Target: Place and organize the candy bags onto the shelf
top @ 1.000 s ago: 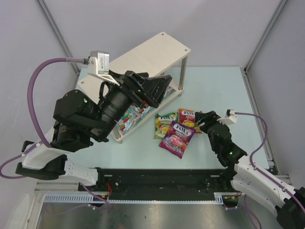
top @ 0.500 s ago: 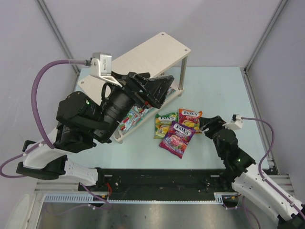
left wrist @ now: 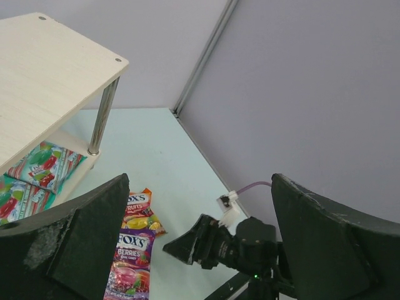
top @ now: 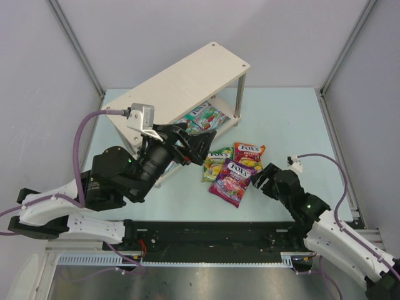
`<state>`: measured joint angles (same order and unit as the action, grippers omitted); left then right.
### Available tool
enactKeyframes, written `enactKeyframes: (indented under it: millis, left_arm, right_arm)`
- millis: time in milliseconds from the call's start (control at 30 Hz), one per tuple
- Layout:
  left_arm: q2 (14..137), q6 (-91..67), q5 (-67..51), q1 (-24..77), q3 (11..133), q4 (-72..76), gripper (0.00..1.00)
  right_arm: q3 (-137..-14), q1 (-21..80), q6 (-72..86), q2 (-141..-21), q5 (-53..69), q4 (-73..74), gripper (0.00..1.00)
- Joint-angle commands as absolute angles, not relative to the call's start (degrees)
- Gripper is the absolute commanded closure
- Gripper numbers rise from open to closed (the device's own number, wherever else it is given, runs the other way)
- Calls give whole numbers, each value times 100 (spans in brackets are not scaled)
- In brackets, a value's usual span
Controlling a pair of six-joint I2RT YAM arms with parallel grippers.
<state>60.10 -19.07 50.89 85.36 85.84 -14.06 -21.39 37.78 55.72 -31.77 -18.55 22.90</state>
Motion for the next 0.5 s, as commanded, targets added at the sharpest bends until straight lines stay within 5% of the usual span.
enactKeyframes:
  millis: [0,467]
  left_arm:
    - [5950,-2188,5124,8525,8648,-1353,0]
    - [5537,-2241,5089,8525,8191,-1239,0]
  right_arm:
    - [-1935,3858,5748,-3647,-1012,1981,25]
    - [-1028,3516,5854,-5755,-397,-1315,24]
